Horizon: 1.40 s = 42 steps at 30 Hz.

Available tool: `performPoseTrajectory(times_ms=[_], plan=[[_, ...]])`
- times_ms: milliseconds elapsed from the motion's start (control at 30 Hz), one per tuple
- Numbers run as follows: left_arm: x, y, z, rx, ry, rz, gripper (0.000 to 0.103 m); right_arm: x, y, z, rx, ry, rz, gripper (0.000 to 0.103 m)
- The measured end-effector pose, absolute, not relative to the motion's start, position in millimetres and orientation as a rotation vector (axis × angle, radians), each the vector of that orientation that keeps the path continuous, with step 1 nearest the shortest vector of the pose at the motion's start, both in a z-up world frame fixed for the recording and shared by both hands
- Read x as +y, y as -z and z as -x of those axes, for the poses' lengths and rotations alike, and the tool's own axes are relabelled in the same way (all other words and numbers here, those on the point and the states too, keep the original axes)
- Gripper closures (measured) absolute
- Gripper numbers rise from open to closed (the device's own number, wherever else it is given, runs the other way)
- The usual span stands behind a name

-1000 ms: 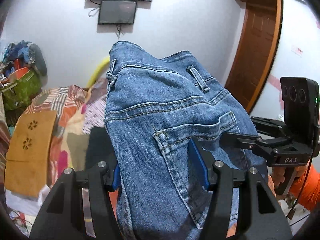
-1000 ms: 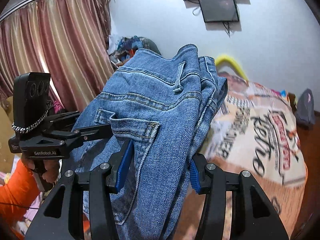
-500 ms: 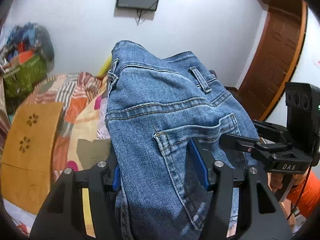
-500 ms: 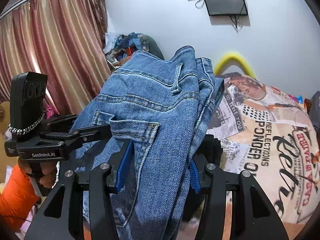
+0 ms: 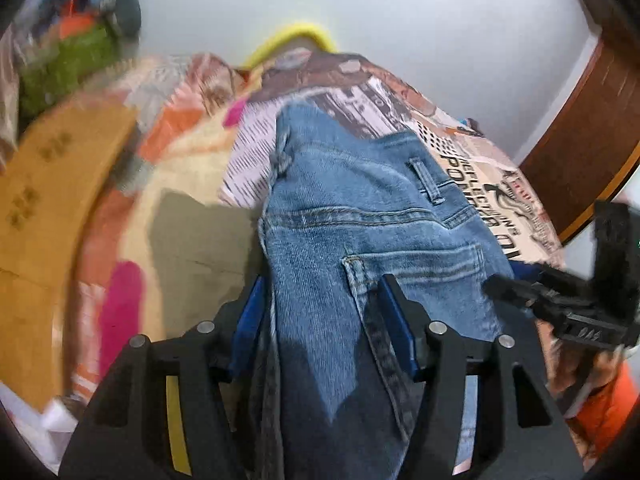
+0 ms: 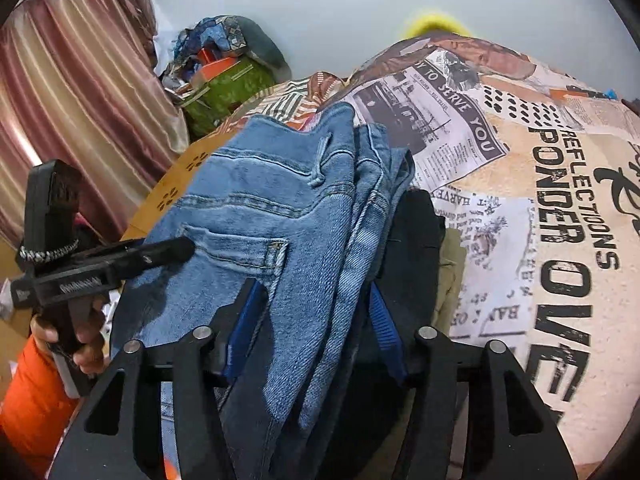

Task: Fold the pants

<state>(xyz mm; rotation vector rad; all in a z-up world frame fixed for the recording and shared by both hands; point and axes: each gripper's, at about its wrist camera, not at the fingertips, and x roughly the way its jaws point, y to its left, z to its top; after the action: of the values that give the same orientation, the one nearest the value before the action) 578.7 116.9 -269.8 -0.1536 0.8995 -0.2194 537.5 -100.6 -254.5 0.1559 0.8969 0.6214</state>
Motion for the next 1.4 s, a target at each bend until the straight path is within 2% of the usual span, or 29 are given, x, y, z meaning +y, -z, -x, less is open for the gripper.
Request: performPoseTrajectory(times_ms=[100,467,733,1000,1200,1267,1333,1400], plan=[[105,250,-559,0.868,0.209,0.102,0.045,-104,231,-519,0.854,-0.588,-0.08,0.052],[66,122,-449,0.648,0.196,0.04,0.045,-117,121,-434,0.61,-0.618,-0.029,0.052],[38,31,-329,0.453,0.204,-0.014,0.045,-133,48,-344,0.436,-0.635,-0.035,0.052],[11,-18,-214,0.299,0.175,-0.037,0.045,-146,0,-241,0.273,-0.635,-0.03,0.052],[0,-22,-162,0.243,0.132,-0.01,0.044,-152,-1,-187,0.219,-0.648,-0.036,0.052],[-3,-21,-147,0.215,0.093,-0.021,0.043,-154,3,-180,0.21,-0.641,-0.035,0.05],[-6,-18,-138,0.203,0.076,-0.019,0.029,-156,8,-175,0.207,-0.633,-0.039,0.045],[-8,-14,-131,0.195,0.071,-0.018,0.023,-156,13,-169,0.198,-0.612,-0.041,0.036]])
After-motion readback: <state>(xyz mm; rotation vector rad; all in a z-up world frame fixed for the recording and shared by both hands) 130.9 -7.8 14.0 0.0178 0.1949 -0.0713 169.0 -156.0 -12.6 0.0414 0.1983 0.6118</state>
